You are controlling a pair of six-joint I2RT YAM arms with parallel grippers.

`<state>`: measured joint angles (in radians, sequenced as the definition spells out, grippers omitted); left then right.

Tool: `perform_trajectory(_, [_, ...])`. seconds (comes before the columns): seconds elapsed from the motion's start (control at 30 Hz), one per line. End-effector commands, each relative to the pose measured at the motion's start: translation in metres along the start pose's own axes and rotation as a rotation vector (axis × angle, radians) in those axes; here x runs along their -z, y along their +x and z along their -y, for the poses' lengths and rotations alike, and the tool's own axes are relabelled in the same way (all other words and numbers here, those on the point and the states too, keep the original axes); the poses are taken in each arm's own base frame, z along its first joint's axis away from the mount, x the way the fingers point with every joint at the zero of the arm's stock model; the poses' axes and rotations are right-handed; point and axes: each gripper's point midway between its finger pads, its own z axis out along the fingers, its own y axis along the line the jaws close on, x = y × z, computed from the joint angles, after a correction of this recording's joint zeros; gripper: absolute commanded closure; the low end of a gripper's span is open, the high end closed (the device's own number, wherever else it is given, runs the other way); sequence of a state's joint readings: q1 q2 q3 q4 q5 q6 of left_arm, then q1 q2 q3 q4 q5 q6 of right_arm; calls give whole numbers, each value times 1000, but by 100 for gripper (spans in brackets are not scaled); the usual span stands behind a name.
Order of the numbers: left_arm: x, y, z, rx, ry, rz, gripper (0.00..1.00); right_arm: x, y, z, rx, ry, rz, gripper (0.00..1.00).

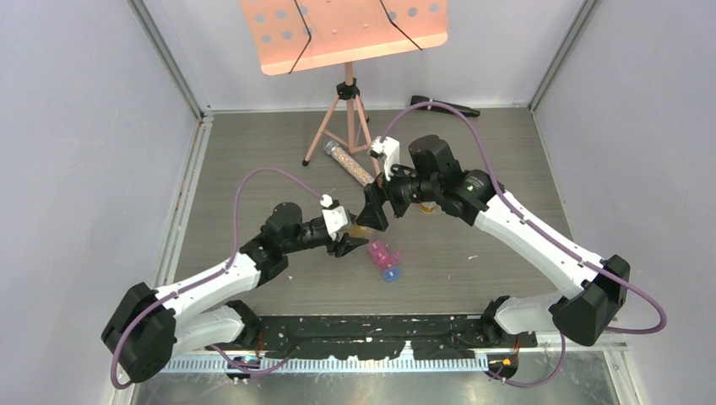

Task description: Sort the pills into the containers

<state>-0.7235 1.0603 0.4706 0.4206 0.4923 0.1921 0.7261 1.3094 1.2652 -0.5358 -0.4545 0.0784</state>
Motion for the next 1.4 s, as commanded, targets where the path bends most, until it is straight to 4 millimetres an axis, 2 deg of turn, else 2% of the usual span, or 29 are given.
perform_trajectory(0.0, [-4, -34, 12, -23, 142, 54, 100, 17, -11, -5, 229, -43, -17, 4])
perform_trajectory(0.1, [-4, -38, 16, -25, 187, 48, 100, 27, -12, -3, 293, -41, -37, 3])
perform_trajectory(0.27, [-2, -42, 21, -39, 224, 44, 100, 42, -3, -18, 365, -118, -62, 0])
perform_trajectory(0.33, [-1, -45, 23, -43, 236, 48, 100, 44, 3, -25, 375, -160, -72, 2])
perform_trajectory(0.63, [-1, -46, 20, -59, 222, 39, 100, 40, 16, -30, 354, -218, -113, 8])
perform_trajectory(0.77, [0, -50, 20, -60, 228, 47, 100, 32, 17, -26, 326, -217, -136, 23])
perform_trajectory(1.03, [0, -52, 21, -59, 231, 50, 100, 21, 15, -17, 315, -176, -143, 30])
perform_trajectory(1.1, [0, -51, 20, -59, 229, 48, 100, 20, 14, -19, 312, -191, -140, 43])
perform_trajectory(1.13, [0, -51, 20, -59, 226, 47, 100, 20, 14, -20, 304, -196, -141, 55])
perform_trajectory(1.2, [-1, -52, 17, -65, 214, 51, 100, 18, 15, -23, 280, -210, -149, 66])
perform_trajectory(1.27, [-3, -53, 12, -73, 191, 55, 100, 13, 19, -21, 238, -203, -161, 71])
perform_trajectory(1.37, [-6, -57, -1, -92, 123, 62, 100, 5, 24, -19, 131, -173, -174, 72])
